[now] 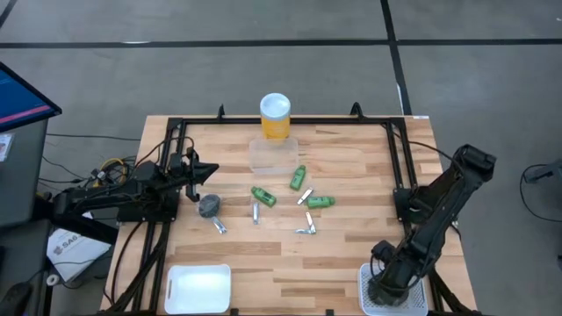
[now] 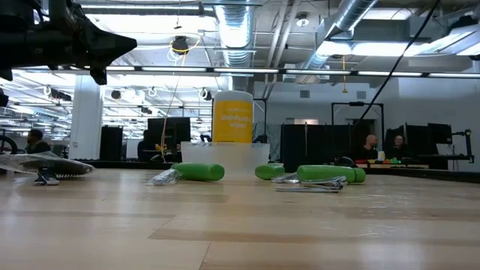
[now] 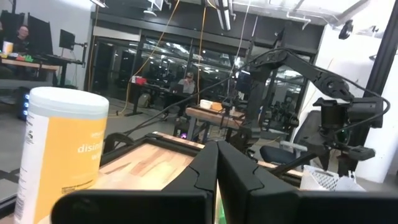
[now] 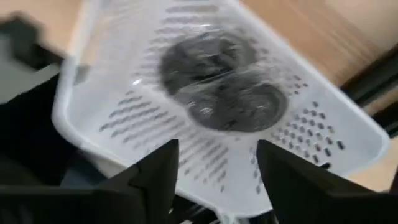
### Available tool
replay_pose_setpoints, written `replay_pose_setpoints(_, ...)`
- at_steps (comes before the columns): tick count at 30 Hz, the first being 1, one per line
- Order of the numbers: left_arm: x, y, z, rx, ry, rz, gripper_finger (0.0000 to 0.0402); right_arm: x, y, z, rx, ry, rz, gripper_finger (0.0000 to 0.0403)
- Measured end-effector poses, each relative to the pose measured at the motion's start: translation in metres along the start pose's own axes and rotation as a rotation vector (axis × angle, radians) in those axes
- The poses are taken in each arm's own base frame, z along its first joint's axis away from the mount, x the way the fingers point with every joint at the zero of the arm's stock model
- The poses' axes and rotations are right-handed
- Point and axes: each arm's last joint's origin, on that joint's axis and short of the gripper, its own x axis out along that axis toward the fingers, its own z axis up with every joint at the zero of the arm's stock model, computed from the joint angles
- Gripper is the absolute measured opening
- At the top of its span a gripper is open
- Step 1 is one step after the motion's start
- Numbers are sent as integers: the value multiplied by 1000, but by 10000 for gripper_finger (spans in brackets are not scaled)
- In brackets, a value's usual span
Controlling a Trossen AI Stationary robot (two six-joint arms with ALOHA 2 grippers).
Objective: Pick & Place Travel size toiletries
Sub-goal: Put the black hairbrush into the right white bin
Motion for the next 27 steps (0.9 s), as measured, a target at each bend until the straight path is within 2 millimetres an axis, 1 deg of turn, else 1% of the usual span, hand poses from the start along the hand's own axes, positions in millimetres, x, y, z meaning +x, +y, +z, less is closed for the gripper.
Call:
replay_pose_setpoints(3, 0, 0, 0, -33, -1, 0, 2, -17, 4, 7, -35, -50, 78, 217)
replay_pose_setpoints(6, 0, 0, 0, -63, -2, -1, 12, -40, 5, 16, -55, -134, 167, 211)
replay_pose_setpoints(9, 0, 0, 1, -115, -4, -9, 34, -63, 3, 25, -69, -233, 254, 200)
replay_pose_setpoints(12, 1, -2, 6, -160, -14, -45, 68, -83, -1, 34, -83, -333, 335, 190)
replay_pose_setpoints(17, 0, -11, 38, -188, -171, -148, 133, -105, -10, 47, -122, -458, 403, 183)
replay_pose_setpoints(20, -2, -18, 64, -186, -264, -204, 169, -117, -14, 54, -172, -550, 444, 185)
replay_pose_setpoints(22, -1, -22, 81, -186, -300, -216, 184, -127, -15, 59, -220, -616, 482, 188)
replay_pose_setpoints(25, 10, -26, 98, -183, -235, -195, 189, -142, -18, 68, -293, -695, 538, 190)
replay_pose_setpoints(27, 24, -29, 107, -183, -123, -159, 187, -152, -21, 72, -326, -742, 573, 189)
